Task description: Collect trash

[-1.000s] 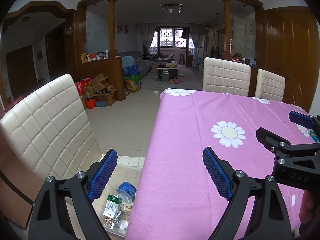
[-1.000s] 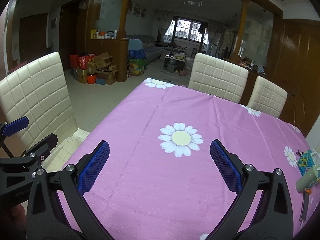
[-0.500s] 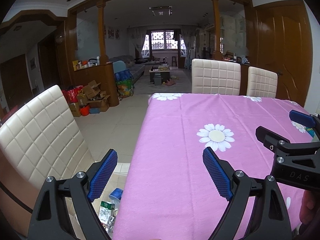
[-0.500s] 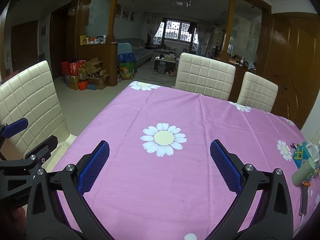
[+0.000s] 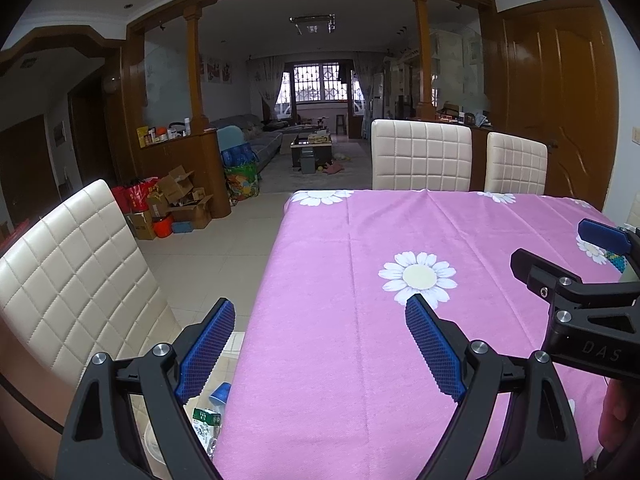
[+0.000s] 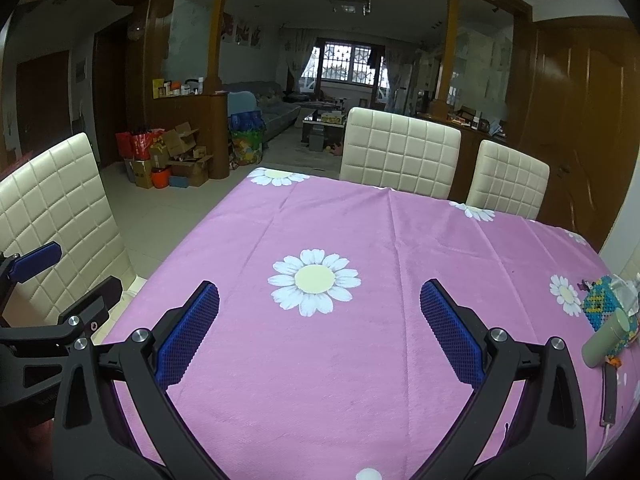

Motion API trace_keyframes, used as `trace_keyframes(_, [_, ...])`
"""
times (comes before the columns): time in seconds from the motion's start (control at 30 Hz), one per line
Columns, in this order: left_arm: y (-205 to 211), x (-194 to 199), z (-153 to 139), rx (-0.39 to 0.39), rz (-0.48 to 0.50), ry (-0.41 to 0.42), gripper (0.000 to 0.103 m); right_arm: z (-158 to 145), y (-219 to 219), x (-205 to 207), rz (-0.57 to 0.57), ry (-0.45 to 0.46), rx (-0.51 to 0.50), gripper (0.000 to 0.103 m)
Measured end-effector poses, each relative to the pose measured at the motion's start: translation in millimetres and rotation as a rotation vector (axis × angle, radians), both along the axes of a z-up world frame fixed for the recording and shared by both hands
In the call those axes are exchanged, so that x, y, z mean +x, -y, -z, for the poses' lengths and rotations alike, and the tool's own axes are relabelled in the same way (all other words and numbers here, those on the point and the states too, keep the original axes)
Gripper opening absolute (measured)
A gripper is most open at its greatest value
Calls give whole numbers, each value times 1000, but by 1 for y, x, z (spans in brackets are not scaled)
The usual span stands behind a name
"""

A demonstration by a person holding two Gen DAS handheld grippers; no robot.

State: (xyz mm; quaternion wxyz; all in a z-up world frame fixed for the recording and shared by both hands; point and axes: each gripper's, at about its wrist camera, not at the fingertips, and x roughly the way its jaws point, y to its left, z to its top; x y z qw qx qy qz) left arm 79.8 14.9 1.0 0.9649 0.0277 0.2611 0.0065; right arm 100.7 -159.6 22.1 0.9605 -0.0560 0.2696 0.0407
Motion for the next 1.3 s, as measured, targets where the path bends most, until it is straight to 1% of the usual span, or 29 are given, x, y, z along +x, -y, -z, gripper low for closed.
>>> trace_keyframes(0.13, [0, 0, 0, -15, 9, 6, 85, 0, 1, 0, 1, -1, 1, 99])
trace_keyframes(0.23, [1, 2, 2, -7, 4, -2, 85, 0, 1, 0, 1, -1, 3, 99])
trace_keyframes(0.37, [3, 0, 2, 14, -5, 10, 85, 0, 2, -1, 6, -2, 6, 99])
trace_keyframes(0.67, [2, 1, 3, 11, -3, -1, 85, 1, 4, -2, 9, -4, 6, 99])
trace_keyframes(1.3, [6, -2, 4, 35, -15, 3, 85, 1, 4, -2, 8, -6, 8, 99])
